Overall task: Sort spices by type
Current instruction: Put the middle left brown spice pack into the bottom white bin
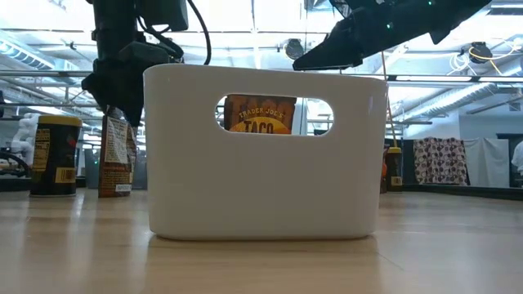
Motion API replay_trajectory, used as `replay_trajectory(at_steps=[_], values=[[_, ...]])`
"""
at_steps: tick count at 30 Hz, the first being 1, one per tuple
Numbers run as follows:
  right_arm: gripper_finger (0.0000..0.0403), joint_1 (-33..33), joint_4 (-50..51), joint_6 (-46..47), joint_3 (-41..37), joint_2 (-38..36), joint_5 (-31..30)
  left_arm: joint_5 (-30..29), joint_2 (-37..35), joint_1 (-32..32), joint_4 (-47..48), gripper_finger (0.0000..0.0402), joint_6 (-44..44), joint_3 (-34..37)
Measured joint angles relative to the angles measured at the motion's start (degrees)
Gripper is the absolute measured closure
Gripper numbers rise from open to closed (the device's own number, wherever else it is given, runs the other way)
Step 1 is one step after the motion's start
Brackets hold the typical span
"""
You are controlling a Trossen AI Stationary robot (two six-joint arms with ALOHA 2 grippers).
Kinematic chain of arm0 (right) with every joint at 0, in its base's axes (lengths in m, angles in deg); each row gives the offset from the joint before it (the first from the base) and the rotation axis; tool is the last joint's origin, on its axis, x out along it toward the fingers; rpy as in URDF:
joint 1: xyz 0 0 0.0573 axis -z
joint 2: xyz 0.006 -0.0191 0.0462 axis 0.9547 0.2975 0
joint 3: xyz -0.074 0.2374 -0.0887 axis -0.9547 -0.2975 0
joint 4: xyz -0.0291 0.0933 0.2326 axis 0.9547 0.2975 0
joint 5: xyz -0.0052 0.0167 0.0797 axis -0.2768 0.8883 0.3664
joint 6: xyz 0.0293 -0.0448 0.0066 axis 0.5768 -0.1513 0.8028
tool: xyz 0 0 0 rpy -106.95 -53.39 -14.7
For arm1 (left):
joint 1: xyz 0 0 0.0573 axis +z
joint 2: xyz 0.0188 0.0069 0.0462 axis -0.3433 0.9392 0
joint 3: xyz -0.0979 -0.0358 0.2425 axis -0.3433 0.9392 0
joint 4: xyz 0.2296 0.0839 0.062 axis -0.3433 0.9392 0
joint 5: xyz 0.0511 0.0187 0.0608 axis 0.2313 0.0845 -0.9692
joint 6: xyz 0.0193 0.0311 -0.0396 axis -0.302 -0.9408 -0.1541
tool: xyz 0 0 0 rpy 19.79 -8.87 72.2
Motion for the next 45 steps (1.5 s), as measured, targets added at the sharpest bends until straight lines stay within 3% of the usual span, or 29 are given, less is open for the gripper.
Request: replay_trajectory(at_steps=[15, 21, 30, 39, 45], values=[[0.0214, 0.0, 0.0, 0.0, 0.0, 0.0, 0.0, 0.0, 0.0, 0.0, 0.0, 0.0329, -3.4, 0.0], [0.0214, 0.0, 0.0, 0.0, 0.0, 0.0, 0.0, 0.0, 0.0, 0.0, -2.3, 0.0389, -9.7, 0.0], [0.0214, 0.0, 0.0, 0.0, 0.0, 0.0, 0.0, 0.1, 0.0, -0.3, -3.3, 0.0398, -17.6, -1.6], [0.0214, 0.0, 0.0, 0.0, 0.0, 0.0, 0.0, 0.2, 0.0, -3.8, 1.7, 0.0400, -20.5, -18.2], [0.0214, 0.0, 0.0, 0.0, 0.0, 0.0, 0.0, 2.8, 0.0, -9.6, -2.9, 0.0400, -21.1, -24.5]])
